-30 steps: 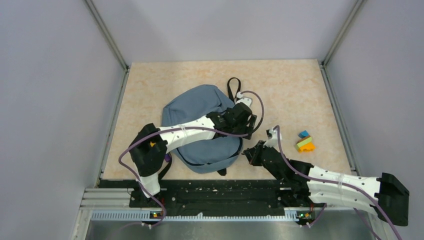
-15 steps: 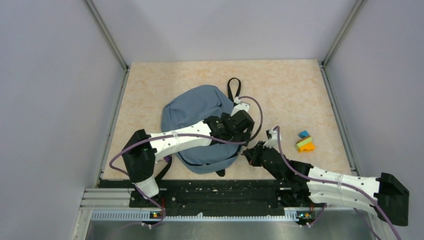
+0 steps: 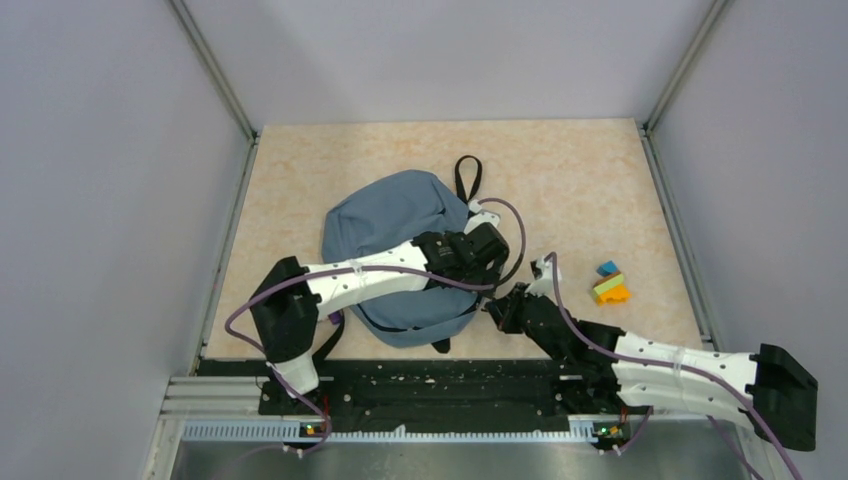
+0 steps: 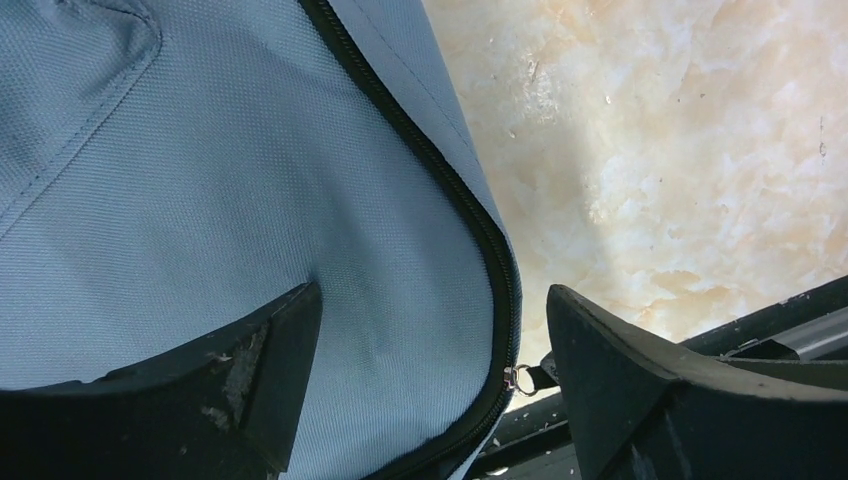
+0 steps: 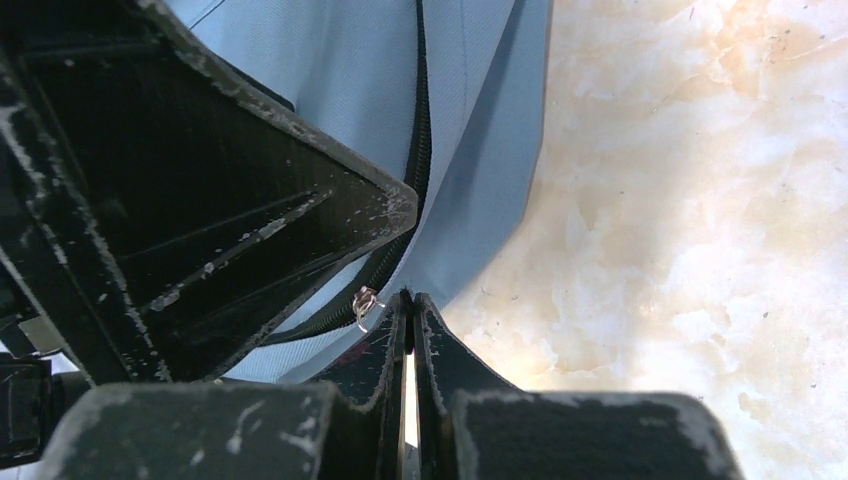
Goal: Pack the student bag
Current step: Zip the student bag at the center of the board.
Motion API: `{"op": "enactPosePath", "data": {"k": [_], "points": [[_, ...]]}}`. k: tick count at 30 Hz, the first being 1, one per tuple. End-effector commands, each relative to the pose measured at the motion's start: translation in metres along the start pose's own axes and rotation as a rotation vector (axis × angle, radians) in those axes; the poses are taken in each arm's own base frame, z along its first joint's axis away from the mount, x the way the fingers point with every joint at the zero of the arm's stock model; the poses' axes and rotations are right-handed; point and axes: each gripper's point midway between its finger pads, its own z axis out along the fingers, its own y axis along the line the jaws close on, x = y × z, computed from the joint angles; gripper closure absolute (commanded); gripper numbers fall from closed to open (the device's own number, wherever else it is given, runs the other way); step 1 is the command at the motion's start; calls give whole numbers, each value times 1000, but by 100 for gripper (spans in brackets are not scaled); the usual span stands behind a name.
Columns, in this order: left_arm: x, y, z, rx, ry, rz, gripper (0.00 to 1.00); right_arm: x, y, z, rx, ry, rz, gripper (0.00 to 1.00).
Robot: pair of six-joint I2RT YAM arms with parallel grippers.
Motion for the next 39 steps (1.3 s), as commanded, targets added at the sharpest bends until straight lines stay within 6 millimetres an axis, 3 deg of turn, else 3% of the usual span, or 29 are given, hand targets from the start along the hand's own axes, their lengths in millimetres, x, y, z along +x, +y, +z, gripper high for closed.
{"op": "enactPosePath", "data": {"k": [1, 8, 21, 27, 30, 33, 39], "points": [[22, -10, 14, 20, 99, 30, 15, 0, 10, 0, -40, -2, -10, 100], [38, -5, 27, -33, 167, 67, 42, -1, 13, 0, -52, -6, -6, 100], [47, -41, 9, 116, 156, 22, 33, 3, 11, 1, -53, 1, -2, 100], [60, -23, 21, 12, 207, 71, 31, 10, 13, 1, -75, 30, 12, 100], [60, -9, 24, -63, 206, 102, 36, 14, 14, 1, -82, 42, 16, 100], [60, -6, 28, -93, 210, 122, 46, 14, 17, 1, -94, 45, 18, 100], [68, 0, 42, -140, 236, 154, 51, 14, 20, 2, -102, 47, 15, 100]]}}
